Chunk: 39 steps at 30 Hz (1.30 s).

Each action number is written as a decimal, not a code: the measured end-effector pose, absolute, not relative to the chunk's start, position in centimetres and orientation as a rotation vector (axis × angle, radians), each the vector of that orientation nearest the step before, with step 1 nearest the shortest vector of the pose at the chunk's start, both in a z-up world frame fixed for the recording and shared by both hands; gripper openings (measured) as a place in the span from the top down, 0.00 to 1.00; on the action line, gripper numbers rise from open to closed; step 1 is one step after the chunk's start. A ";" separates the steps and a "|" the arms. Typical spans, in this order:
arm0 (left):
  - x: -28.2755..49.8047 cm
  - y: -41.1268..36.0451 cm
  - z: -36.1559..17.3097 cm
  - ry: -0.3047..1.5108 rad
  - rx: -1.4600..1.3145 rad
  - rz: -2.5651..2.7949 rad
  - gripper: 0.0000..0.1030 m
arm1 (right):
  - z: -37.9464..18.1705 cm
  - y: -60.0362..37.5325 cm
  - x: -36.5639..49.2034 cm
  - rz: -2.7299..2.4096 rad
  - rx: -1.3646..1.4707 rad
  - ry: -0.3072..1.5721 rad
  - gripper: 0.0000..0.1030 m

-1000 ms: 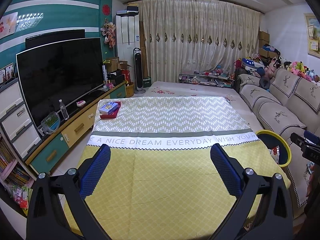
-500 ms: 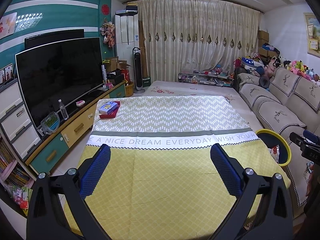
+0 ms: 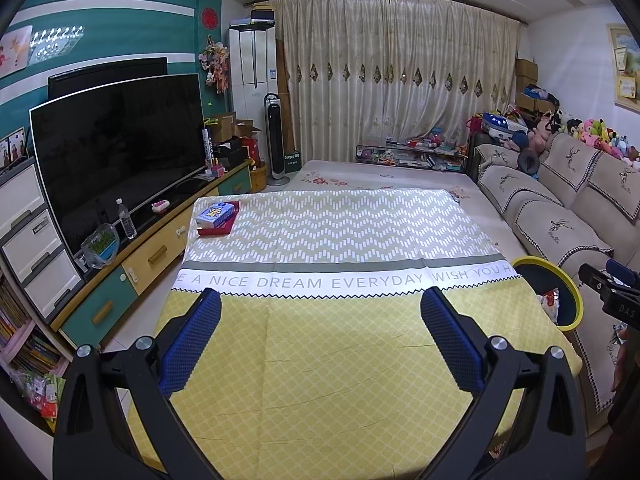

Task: Collect trash

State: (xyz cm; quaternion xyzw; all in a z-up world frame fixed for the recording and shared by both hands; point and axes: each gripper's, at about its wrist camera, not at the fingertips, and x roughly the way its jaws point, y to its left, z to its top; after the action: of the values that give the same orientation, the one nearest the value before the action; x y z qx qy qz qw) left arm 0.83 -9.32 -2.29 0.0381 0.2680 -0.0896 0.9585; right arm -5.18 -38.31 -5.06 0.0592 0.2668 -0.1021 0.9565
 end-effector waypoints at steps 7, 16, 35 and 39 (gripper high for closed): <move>0.9 -9.3 -2.3 0.543 0.078 -0.180 0.04 | -5.5 -38.2 -5.0 -0.205 0.121 0.545 0.07; 0.9 -9.4 -2.3 0.543 0.082 -0.180 0.05 | -5.6 -38.2 -5.0 -0.208 0.122 0.546 0.06; 1.2 -9.6 -2.2 0.552 0.089 -0.183 0.04 | -6.2 -38.4 -4.7 -0.210 0.122 0.557 0.06; 1.5 -9.9 -2.4 0.564 0.096 -0.186 0.05 | -6.2 -38.3 -4.7 -0.210 0.122 0.557 0.07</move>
State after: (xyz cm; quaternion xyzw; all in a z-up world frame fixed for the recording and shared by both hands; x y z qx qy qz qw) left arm 1.47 -9.93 -2.42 0.0474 0.2778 -0.0917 0.9551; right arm -4.65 -38.35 -6.16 0.0602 0.2742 -0.1032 0.9542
